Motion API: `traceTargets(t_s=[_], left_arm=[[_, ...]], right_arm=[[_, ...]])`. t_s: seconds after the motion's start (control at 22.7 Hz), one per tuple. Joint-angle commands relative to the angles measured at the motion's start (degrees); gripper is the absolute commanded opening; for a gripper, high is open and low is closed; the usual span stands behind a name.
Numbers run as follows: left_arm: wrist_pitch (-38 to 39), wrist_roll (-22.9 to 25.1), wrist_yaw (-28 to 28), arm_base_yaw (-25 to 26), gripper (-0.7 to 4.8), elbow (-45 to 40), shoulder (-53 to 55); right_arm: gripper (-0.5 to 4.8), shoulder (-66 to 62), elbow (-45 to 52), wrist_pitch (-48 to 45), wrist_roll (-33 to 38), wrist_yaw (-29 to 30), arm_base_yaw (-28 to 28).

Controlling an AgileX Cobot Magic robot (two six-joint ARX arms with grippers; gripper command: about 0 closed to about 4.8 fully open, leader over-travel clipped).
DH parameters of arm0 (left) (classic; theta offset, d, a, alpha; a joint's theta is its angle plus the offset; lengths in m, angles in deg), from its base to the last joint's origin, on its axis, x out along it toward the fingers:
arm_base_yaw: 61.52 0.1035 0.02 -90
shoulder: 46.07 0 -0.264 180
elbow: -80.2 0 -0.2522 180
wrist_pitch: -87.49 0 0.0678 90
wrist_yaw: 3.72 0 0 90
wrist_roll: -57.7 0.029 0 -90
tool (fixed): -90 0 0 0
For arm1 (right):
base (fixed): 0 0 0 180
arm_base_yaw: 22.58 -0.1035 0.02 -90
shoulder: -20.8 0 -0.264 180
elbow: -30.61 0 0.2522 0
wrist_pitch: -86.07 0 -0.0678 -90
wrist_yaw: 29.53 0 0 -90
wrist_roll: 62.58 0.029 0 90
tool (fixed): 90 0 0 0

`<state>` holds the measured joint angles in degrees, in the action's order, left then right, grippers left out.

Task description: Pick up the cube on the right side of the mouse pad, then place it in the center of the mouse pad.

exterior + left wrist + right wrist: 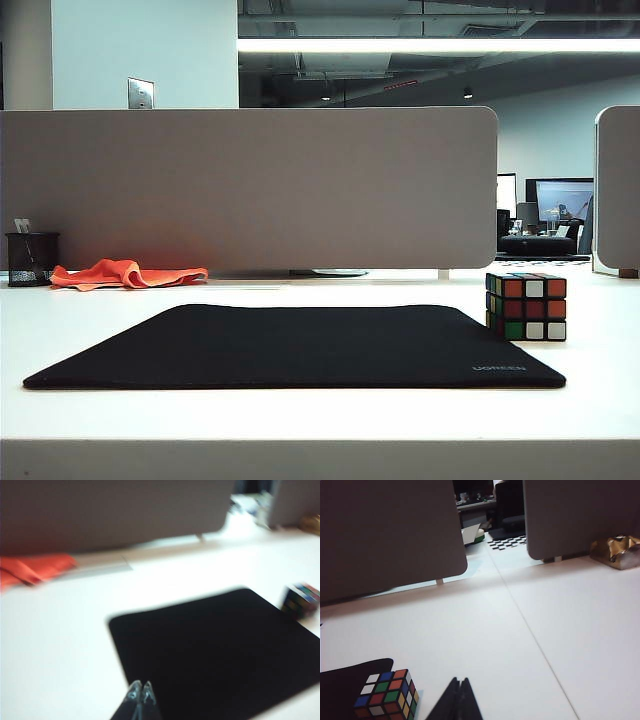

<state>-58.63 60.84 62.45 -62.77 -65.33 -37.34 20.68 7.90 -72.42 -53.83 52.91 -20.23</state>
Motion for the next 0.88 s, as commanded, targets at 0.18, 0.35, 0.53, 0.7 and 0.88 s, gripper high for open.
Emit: traceTargets(t_s=[0.18, 0.35, 0.53, 0.7, 0.88], left_arm=[[-0.57, 0.35, -4.79, -0.57, -0.02, 3.69, 9.38], [-0.07, 0.72, -4.33, -2.99, -0.05, 8.04, 14.95], [0.04, 0.74, -5.7, -3.43, -0.05, 10.23, 18.62], [-0.57, 0.74, -7.3, -3.48, 0.5, 10.67, 19.93], [-1.33, 0.72, -7.5, -3.48, 1.14, 10.67, 19.93]], right_arm=[[-0.04, -1.86, -6.82, 5.99, 0.26, -0.11, -0.02], [-0.04, -7.85, -13.75, 7.74, 0.26, 2.62, -0.04], [-0.04, -13.73, -19.78, 10.67, 0.2, 3.87, -0.02], [-0.04, -21.18, -25.7, 10.99, 0.31, 15.3, -0.09], [-0.04, -24.79, -27.45, 5.22, 9.16, 21.33, -0.07]])
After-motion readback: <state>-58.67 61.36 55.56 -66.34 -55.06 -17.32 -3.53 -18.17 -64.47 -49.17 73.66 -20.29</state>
